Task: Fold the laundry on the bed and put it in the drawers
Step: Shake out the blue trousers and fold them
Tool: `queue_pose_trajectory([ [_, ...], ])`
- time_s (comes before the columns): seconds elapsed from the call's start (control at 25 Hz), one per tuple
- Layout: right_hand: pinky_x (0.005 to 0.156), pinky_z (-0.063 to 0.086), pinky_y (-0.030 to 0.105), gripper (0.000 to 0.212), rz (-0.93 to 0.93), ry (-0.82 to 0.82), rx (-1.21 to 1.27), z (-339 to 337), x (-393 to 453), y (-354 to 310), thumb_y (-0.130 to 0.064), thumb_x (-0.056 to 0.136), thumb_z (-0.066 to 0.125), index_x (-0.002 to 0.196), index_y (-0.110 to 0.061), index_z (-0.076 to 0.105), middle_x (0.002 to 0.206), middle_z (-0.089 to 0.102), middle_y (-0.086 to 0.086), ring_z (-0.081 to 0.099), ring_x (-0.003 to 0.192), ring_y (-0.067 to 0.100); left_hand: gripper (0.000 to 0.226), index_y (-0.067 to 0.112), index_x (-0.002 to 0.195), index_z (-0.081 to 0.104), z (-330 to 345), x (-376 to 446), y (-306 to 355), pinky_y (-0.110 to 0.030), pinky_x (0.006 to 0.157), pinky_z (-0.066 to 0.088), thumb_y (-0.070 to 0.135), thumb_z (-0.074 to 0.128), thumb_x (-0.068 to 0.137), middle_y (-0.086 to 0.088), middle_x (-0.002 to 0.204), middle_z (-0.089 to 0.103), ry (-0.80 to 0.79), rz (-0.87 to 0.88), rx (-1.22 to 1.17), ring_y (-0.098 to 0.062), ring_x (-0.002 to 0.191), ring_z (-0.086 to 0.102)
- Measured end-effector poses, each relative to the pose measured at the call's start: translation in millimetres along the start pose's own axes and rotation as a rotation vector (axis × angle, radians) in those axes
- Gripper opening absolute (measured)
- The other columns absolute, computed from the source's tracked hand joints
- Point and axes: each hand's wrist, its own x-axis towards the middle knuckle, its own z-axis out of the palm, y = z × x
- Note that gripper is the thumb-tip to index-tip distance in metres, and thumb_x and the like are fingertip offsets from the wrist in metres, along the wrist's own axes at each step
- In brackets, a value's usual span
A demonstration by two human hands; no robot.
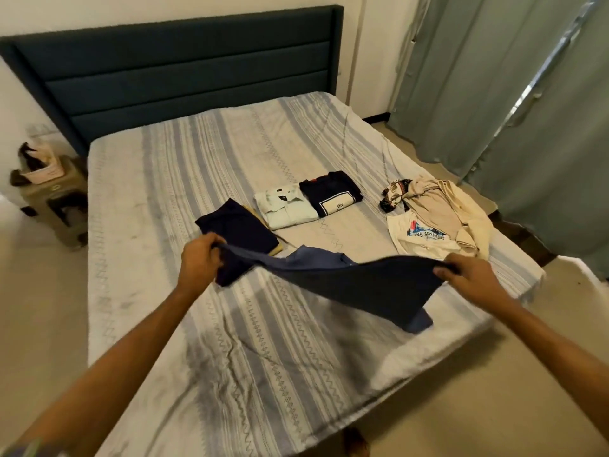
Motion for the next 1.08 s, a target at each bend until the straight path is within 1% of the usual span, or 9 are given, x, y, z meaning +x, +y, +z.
queue_pose_trajectory([
  [0.12,0.082,0.063,0.047,0.024,-0.107,-0.131,0.181,-36,-1,-69,-0.036,0.095,0.070,0.108,-0.017,0.072,0.100,0.075,0.006,0.072,0.091,0.024,0.023,0.023,0.099,0.068,-60,20,24,-0.037,0.058,0.063,0.005,0.053,0.100,-0.003,0.092,0.074,0.201,-0.105,-0.081,-0.016,0.056,0.072],
  [0.28,0.080,0.064,0.040,0.024,-0.343,-0.423,0.306,-43,-36,-175,-0.027,0.095,0.073,0.100,-0.004,0.072,0.095,0.072,0.020,0.073,0.090,0.030,0.020,0.028,0.111,0.063,-151,41,30,-0.044,0.070,0.062,0.022,0.046,0.103,-0.007,0.098,0.072,0.386,-0.197,0.127,-0.028,0.080,0.073],
  [0.4,0.079,0.064,0.040,0.016,-0.490,-0.535,0.350,-42,-61,-243,-0.020,0.097,0.072,0.096,-0.004,0.073,0.091,0.073,0.016,0.074,0.088,0.029,0.024,0.022,0.116,0.058,-226,50,52,-0.035,0.050,0.061,0.016,0.043,0.098,-0.011,0.100,0.067,0.416,-0.126,0.006,-0.022,0.069,0.075],
  [0.56,0.073,0.064,0.035,0.015,-0.514,-0.514,0.524,-62,-73,-281,-0.015,0.096,0.071,0.093,0.000,0.072,0.085,0.073,0.014,0.074,0.082,0.029,0.029,0.014,0.122,0.056,-303,81,114,-0.034,0.085,0.056,0.018,0.045,0.096,-0.011,0.117,0.062,0.502,-0.010,0.025,-0.022,0.102,0.066],
  [0.64,0.072,0.064,0.035,0.017,-0.502,-0.463,0.608,-75,-68,-279,-0.014,0.096,0.069,0.095,0.003,0.072,0.088,0.073,0.017,0.074,0.083,0.031,0.021,0.017,0.119,0.054,-315,94,145,-0.032,0.086,0.051,0.024,0.047,0.100,-0.004,0.116,0.056,0.469,0.051,0.031,-0.019,0.106,0.056],
  [0.76,0.070,0.065,0.036,0.022,-0.448,-0.392,0.713,-87,-49,-254,-0.008,0.096,0.066,0.100,0.013,0.068,0.091,0.073,0.022,0.073,0.084,0.033,0.004,0.038,0.099,0.048,-293,118,188,-0.027,0.086,0.052,0.034,0.050,0.098,0.002,0.113,0.058,0.418,0.187,0.003,-0.017,0.104,0.058],
  [0.92,0.065,0.063,0.032,0.031,-0.293,-0.391,0.768,-82,-3,-163,-0.008,0.089,0.069,0.096,0.021,0.060,0.086,0.070,0.020,0.069,0.078,0.030,0.007,0.030,0.105,0.048,-188,165,223,0.000,0.068,0.040,0.026,0.054,0.102,0.000,0.110,0.060,0.219,0.247,-0.011,-0.010,0.095,0.056],
  [1.0,0.065,0.063,0.031,0.034,-0.177,-0.431,0.752,-69,23,-96,-0.015,0.086,0.071,0.098,0.017,0.065,0.092,0.075,0.021,0.073,0.079,0.033,0.010,0.031,0.101,0.050,-103,199,218,-0.005,0.075,0.044,0.025,0.058,0.101,-0.007,0.106,0.066,0.098,0.220,-0.015,-0.008,0.086,0.060],
  [1.08,0.066,0.063,0.029,0.030,-0.044,-0.509,0.690,-49,53,-12,-0.019,0.085,0.072,0.100,0.008,0.073,0.093,0.077,0.020,0.075,0.082,0.034,0.009,0.026,0.104,0.055,8,237,201,-0.029,0.090,0.056,0.030,0.061,0.098,-0.016,0.107,0.073,-0.029,0.151,-0.013,-0.020,0.092,0.069],
])
